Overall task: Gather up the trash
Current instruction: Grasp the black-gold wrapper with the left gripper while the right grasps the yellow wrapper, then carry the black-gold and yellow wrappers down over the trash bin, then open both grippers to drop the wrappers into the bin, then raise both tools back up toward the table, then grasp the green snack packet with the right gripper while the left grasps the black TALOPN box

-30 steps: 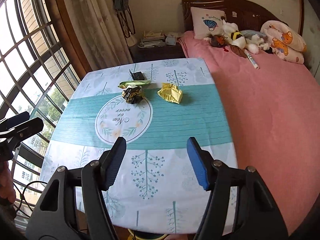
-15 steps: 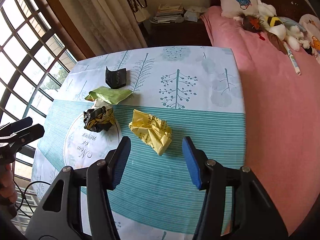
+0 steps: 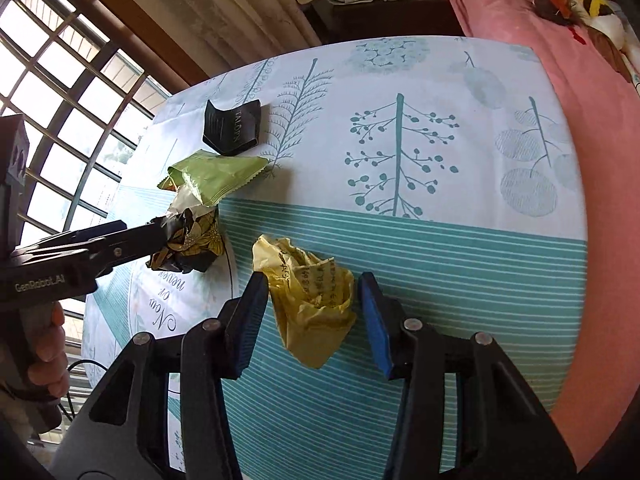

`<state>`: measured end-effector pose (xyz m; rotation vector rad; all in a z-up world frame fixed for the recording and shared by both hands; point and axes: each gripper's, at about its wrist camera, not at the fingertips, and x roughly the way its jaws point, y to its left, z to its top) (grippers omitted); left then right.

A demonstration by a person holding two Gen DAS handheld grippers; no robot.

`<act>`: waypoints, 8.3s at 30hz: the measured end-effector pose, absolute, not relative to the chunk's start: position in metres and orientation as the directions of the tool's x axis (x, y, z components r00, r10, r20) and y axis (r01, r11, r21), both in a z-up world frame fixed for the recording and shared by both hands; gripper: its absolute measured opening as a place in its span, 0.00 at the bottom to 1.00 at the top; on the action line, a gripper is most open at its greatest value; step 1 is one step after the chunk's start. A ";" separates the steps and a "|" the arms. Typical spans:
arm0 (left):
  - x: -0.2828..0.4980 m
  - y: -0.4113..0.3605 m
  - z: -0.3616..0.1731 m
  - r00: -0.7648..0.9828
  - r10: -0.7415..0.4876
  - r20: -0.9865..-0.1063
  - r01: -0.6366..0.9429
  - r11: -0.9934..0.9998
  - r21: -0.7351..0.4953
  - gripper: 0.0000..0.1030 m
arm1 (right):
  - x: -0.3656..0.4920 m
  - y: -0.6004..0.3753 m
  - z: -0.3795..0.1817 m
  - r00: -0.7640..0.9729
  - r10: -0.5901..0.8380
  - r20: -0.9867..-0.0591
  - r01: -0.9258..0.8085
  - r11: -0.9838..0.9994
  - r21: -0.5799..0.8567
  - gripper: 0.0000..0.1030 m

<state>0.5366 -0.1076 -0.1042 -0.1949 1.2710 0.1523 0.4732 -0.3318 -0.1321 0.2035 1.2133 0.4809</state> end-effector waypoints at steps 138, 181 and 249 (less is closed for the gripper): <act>-0.001 -0.060 -0.333 0.222 -0.077 -0.972 0.136 0.990 -0.047 0.90 | -0.072 -0.238 -0.363 0.218 0.239 -0.946 0.311 0.902 0.300 0.54; 0.012 0.019 0.106 0.711 -0.122 -0.692 0.174 0.985 0.005 0.88 | -0.047 -0.159 0.102 0.666 0.205 -0.718 -0.038 0.970 0.242 0.57; 0.556 -0.044 -0.091 0.353 0.085 -0.932 -0.261 0.965 -0.011 0.85 | 0.549 -0.225 -0.159 0.268 0.387 -0.882 -0.658 0.743 0.126 0.16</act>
